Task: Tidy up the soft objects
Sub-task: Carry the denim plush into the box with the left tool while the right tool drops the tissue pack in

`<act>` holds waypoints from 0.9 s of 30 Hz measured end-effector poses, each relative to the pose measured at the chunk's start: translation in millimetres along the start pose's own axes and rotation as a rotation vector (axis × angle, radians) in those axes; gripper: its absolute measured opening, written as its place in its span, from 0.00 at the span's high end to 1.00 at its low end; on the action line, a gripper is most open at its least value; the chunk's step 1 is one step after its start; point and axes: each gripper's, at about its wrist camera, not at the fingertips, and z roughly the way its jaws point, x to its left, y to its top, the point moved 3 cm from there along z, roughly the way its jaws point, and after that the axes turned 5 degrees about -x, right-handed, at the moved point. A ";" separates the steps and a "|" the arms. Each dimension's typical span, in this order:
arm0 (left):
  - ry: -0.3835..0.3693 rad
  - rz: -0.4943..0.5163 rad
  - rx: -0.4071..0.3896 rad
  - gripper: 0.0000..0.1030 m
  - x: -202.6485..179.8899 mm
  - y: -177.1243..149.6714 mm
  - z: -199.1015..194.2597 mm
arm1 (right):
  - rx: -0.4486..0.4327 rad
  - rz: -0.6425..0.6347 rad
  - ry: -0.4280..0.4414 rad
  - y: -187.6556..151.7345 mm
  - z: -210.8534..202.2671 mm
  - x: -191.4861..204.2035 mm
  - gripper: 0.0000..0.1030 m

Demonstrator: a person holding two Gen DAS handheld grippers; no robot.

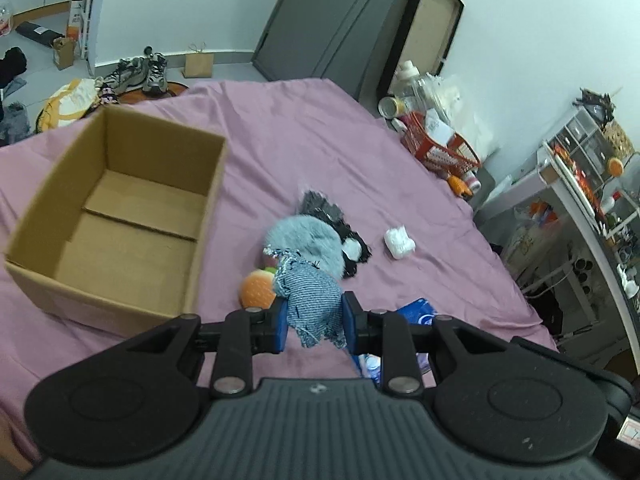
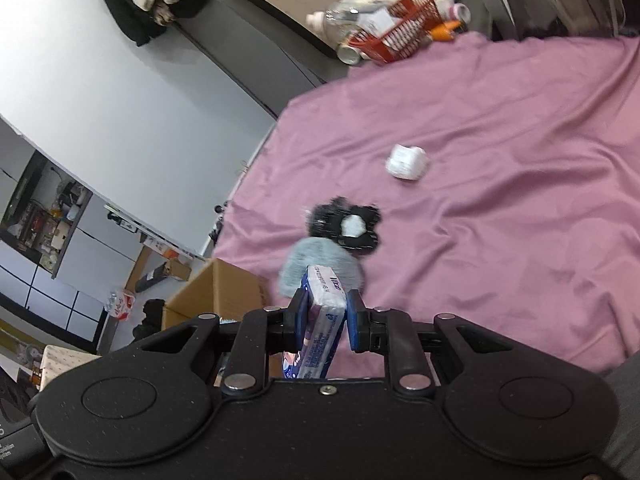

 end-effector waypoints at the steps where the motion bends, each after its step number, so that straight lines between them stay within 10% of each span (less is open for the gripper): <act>1: 0.003 -0.002 -0.007 0.75 4.4 3.6 -4.6 | -0.004 -0.005 0.006 -0.8 -1.3 6.7 0.81; 27: 0.056 -0.108 -0.033 0.75 121.2 50.5 -24.6 | -0.010 -0.175 0.047 -35.3 26.2 128.8 0.81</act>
